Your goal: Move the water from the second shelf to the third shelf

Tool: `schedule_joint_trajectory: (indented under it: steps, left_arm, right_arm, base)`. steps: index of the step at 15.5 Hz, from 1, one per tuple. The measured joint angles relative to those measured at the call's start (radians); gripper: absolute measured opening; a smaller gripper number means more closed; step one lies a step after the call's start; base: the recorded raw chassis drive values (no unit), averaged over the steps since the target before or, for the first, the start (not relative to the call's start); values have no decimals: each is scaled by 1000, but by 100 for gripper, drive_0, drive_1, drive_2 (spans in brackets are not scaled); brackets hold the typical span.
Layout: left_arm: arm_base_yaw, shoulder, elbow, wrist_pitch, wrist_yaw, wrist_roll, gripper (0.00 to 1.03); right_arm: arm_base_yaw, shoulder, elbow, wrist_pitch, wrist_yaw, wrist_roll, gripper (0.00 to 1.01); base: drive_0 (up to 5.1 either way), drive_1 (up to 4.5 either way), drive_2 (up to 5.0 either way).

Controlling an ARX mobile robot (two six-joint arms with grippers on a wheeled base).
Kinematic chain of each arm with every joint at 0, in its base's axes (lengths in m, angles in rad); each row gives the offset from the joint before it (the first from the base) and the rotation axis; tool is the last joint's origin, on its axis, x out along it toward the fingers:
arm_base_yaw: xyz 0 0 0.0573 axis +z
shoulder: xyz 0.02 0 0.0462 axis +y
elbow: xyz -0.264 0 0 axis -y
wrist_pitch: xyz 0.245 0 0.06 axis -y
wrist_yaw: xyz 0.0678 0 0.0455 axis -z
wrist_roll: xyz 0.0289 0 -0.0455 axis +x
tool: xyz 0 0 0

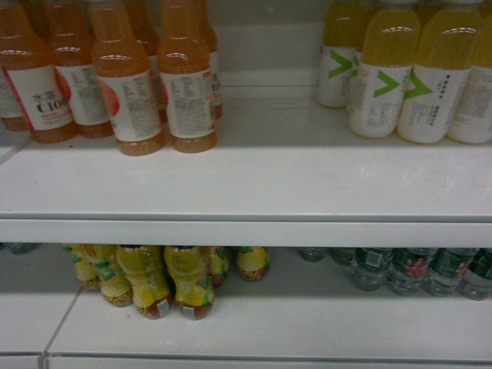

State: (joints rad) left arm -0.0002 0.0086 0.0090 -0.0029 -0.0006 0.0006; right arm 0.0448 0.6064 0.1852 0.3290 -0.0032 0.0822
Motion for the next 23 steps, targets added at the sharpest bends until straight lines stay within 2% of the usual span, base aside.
schedule_joint_trajectory:
  steps: [23]
  left_arm:
    - [0,0,0,0,0,0,98]
  right_arm:
    - [1,0,0,1,0,0,40]
  base:
    - [-502,230,254]
